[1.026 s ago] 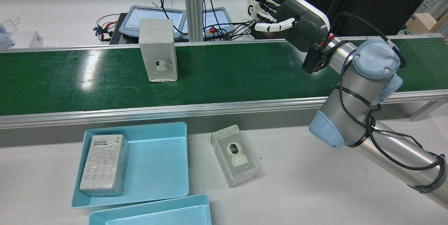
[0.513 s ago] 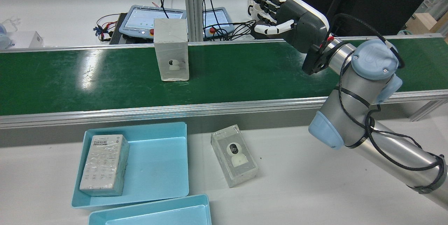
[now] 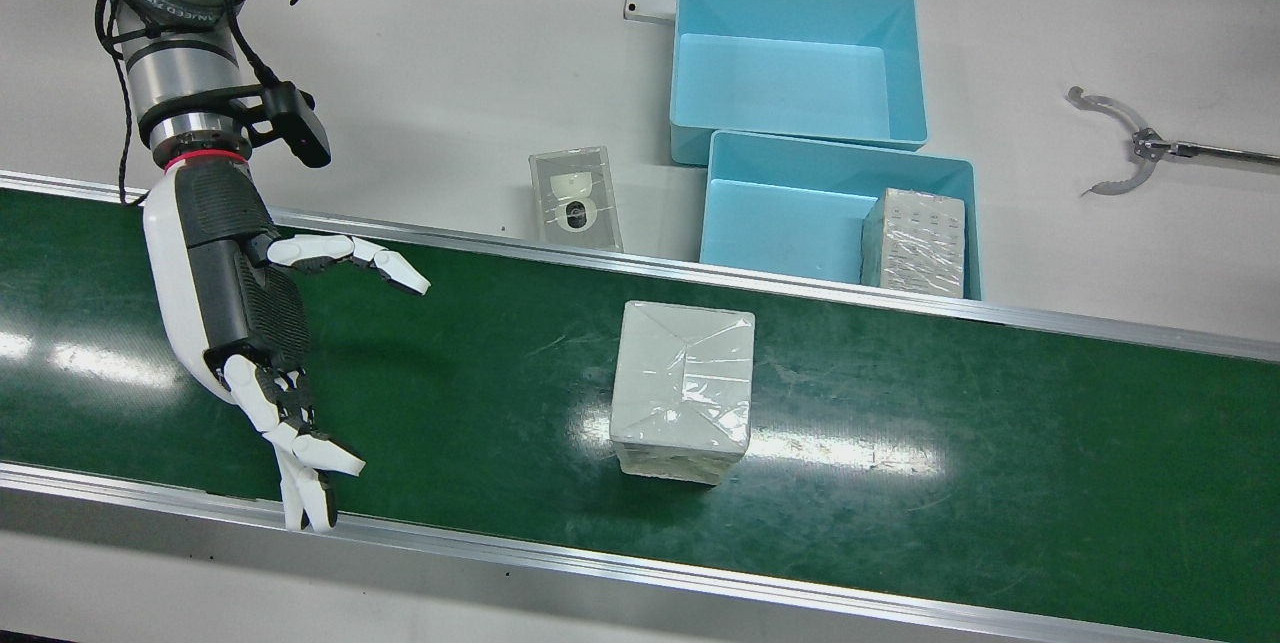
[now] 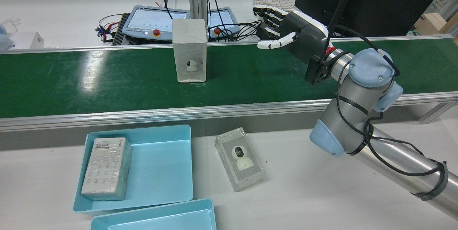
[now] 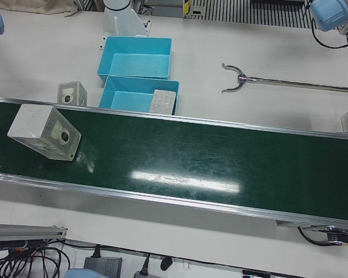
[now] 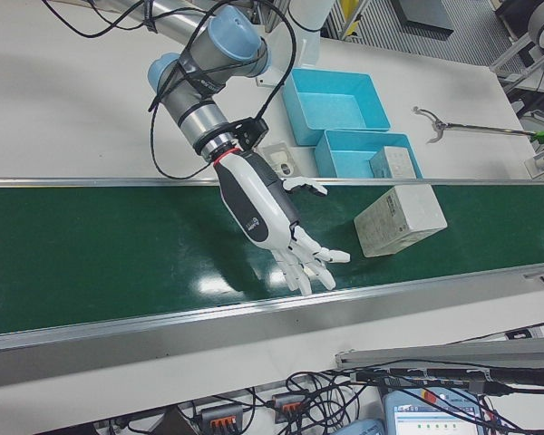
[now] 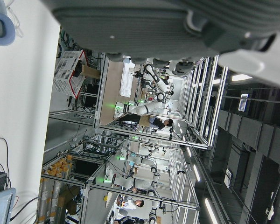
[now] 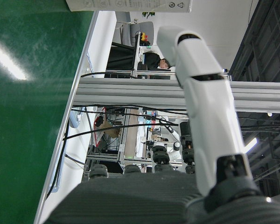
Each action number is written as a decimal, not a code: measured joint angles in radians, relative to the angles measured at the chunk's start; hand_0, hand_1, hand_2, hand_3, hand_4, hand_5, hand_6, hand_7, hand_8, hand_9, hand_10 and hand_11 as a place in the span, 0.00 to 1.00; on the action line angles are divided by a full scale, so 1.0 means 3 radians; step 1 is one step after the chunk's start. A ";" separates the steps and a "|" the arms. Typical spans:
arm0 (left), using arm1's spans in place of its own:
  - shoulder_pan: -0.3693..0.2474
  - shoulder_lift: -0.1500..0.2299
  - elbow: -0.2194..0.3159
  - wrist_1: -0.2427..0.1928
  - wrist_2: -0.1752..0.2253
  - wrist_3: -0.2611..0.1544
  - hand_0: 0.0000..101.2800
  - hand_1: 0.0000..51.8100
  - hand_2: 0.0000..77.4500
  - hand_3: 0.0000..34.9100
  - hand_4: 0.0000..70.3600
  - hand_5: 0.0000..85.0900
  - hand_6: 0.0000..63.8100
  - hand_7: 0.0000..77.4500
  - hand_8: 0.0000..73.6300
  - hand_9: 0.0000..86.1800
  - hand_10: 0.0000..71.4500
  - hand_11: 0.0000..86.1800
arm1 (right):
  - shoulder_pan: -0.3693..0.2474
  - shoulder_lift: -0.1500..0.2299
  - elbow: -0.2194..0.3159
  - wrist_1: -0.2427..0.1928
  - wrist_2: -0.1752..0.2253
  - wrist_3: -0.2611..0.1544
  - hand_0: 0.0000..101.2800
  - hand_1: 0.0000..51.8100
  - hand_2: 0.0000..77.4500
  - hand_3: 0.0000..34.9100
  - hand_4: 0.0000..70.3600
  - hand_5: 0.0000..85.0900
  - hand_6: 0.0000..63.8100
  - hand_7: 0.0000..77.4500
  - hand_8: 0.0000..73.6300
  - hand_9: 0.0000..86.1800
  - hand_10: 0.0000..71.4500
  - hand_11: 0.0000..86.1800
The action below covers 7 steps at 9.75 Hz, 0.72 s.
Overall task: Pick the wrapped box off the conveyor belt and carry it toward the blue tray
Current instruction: 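Move the right hand against the white box and close fingers around it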
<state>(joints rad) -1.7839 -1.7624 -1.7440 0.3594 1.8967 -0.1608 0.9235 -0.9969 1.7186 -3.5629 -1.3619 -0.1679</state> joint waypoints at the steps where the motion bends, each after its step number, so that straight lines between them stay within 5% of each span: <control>1: 0.0000 0.0000 0.0000 0.0000 0.0000 0.0000 0.00 0.00 0.01 0.00 0.01 0.01 0.01 0.01 0.00 0.01 0.01 0.00 | -0.0024 0.0015 -0.0044 0.0004 0.0002 0.0000 0.54 0.47 0.33 0.36 0.14 0.24 0.00 0.01 0.00 0.01 0.00 0.03; 7: 0.0000 0.0000 0.0000 0.0000 0.0000 0.0000 0.00 0.00 0.01 0.00 0.01 0.01 0.01 0.01 0.01 0.01 0.01 0.00 | -0.0198 0.0126 -0.0159 0.0013 0.0153 0.0006 0.48 0.35 0.28 0.42 0.12 0.23 0.00 0.01 0.00 0.01 0.00 0.02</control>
<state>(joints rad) -1.7839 -1.7624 -1.7440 0.3595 1.8967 -0.1608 0.8642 -0.9592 1.6709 -3.5589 -1.3159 -0.1660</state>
